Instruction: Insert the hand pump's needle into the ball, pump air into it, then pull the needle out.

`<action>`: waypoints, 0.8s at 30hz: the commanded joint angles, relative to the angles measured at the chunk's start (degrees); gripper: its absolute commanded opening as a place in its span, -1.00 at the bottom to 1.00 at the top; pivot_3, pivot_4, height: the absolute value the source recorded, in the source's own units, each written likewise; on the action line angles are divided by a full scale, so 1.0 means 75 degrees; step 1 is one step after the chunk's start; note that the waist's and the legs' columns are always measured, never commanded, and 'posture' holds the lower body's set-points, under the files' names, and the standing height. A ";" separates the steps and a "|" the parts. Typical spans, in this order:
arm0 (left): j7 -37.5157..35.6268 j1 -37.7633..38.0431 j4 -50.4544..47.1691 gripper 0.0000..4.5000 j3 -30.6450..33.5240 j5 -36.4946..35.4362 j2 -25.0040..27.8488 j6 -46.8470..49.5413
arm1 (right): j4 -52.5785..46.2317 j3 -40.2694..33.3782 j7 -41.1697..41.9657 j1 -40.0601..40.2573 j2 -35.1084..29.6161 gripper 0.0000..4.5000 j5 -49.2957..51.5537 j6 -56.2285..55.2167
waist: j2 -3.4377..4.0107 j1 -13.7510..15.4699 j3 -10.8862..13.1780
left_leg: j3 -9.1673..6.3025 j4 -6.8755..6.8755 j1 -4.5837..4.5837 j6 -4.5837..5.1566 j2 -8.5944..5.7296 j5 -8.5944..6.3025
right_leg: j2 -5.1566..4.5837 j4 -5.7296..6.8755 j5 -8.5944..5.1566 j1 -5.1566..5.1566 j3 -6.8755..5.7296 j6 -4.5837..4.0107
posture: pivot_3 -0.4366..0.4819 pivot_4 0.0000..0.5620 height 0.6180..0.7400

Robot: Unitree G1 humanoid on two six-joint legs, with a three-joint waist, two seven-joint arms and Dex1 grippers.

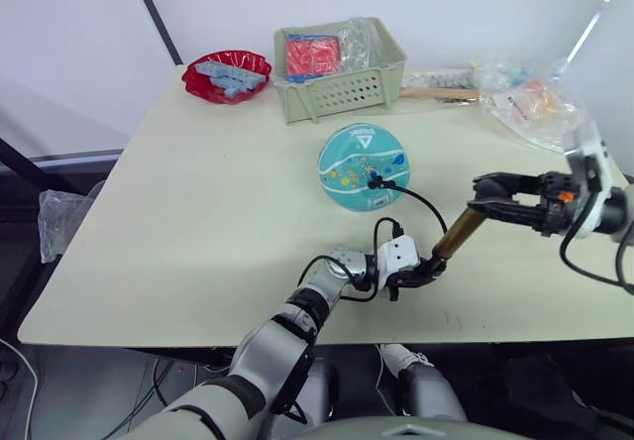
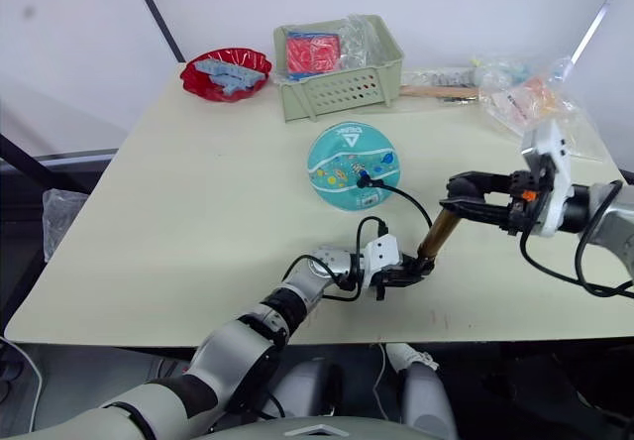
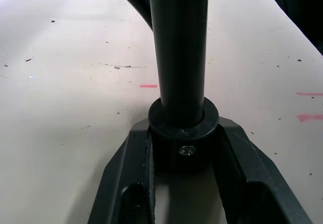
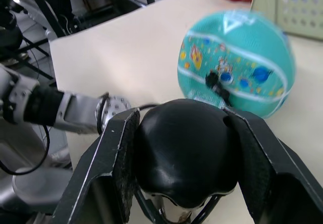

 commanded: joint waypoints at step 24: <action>0.0004 0.0342 0.0635 -0.50 -0.0245 0.0409 0.0201 0.0470 | 0.0180 -0.0182 -0.0181 -0.0296 -0.0338 -0.08 -0.0171 0.0090 | -0.0024 -0.0031 -0.0037 | -0.0063 0.0048 -0.0028 -0.0002 -0.0001 0.0001 | 0.0001 0.0006 0.0003 0.0006 -0.0050 -0.0004 | -0.05 -0.47 0.96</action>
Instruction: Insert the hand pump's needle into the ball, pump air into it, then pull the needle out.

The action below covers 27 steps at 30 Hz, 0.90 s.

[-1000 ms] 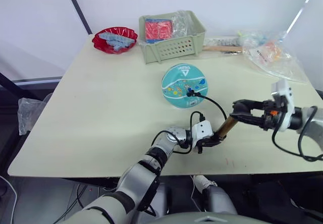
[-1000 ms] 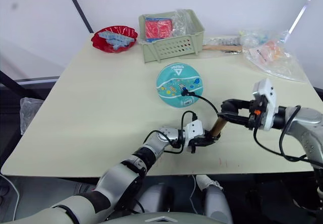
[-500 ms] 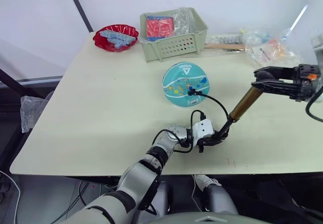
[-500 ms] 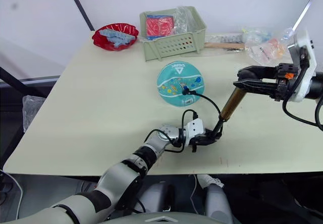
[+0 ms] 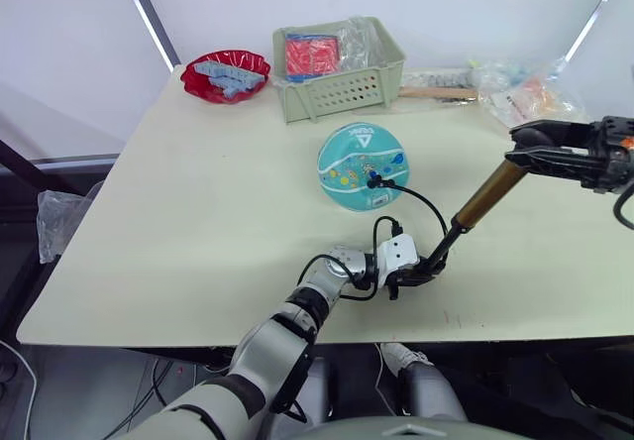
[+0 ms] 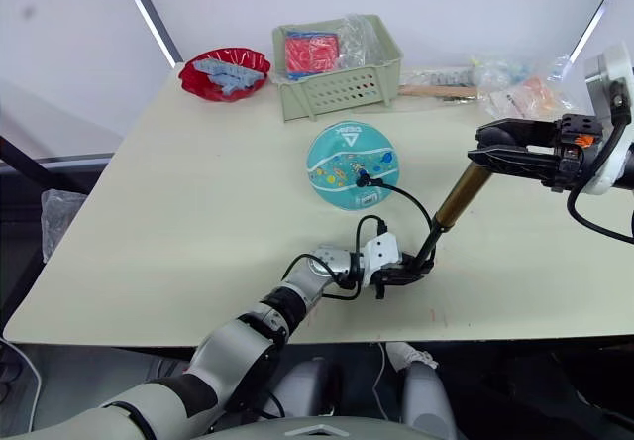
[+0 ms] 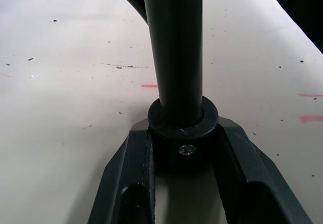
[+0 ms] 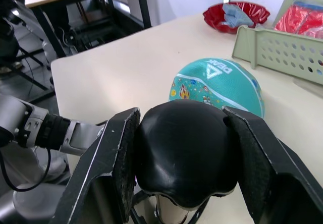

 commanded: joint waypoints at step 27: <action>0.0010 0.0227 0.0669 -0.50 -0.0220 0.0462 0.0211 0.0654 | -0.0232 0.0984 -0.0763 0.1766 0.1594 -0.08 -0.2267 -0.1980 | -0.0037 -0.0007 -0.0043 | 0.0006 -0.0007 0.0080 0.0000 0.0003 -0.0001 | 0.0006 0.0001 -0.0001 0.0068 0.0003 -0.0002 | -0.05 -0.47 0.96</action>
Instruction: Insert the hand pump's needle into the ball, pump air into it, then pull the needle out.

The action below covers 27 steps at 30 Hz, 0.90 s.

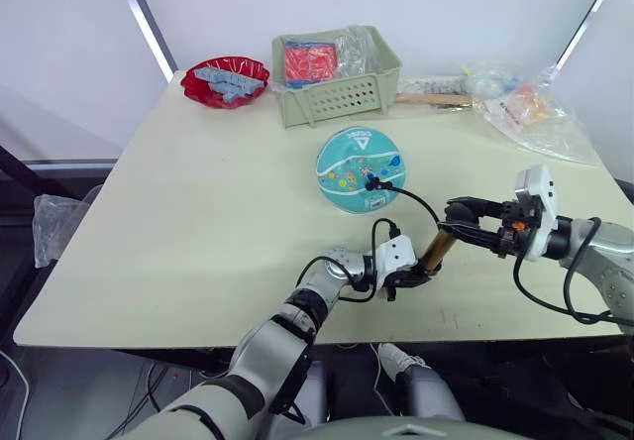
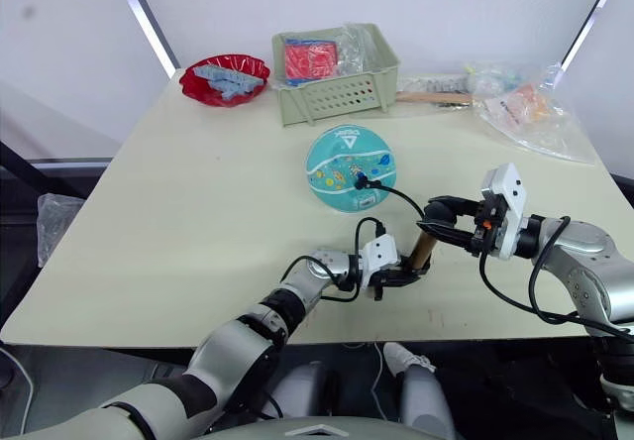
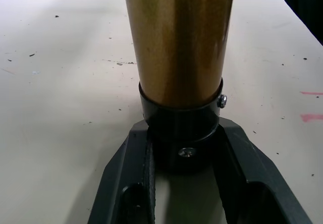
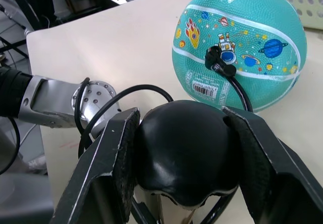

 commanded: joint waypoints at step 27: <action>-0.0259 0.0255 0.0620 -0.50 -0.0074 0.0363 0.0169 0.0608 | 0.0694 -0.2379 0.0015 -0.3270 -0.2792 -0.08 0.2352 0.2914 | 0.0088 0.0029 0.0117 | -0.0008 0.0027 -0.0107 0.0001 -0.0013 0.0002 | -0.0007 -0.0005 0.0006 -0.0074 -0.0010 0.0010 | -0.05 -0.47 0.96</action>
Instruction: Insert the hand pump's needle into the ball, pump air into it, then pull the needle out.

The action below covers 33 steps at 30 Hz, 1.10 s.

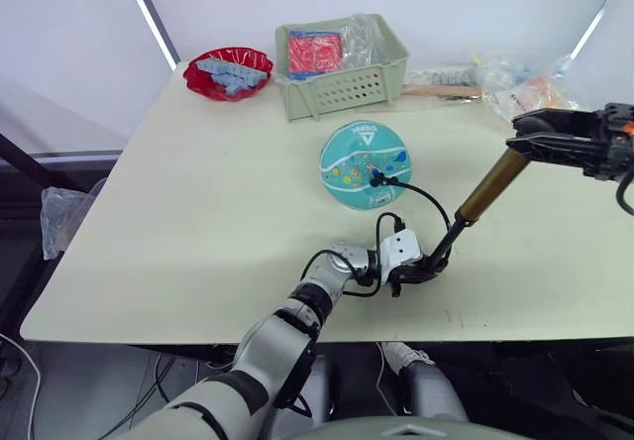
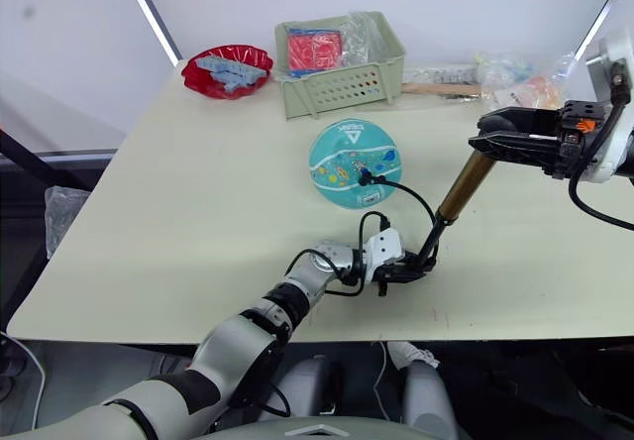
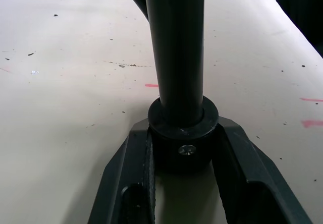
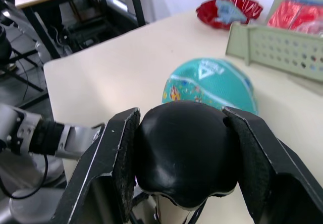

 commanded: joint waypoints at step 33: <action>0.0030 0.0401 0.0639 -0.50 -0.0230 0.0512 0.0340 0.0260 | -0.0302 0.1781 -0.0177 0.3069 0.2233 -0.08 -0.2975 -0.3040 | -0.0098 -0.0036 -0.0139 | -0.0007 -0.0013 0.0043 -0.0002 0.0013 -0.0001 | 0.0006 0.0003 0.0000 0.0024 0.0005 -0.0006 | -0.05 -0.47 0.96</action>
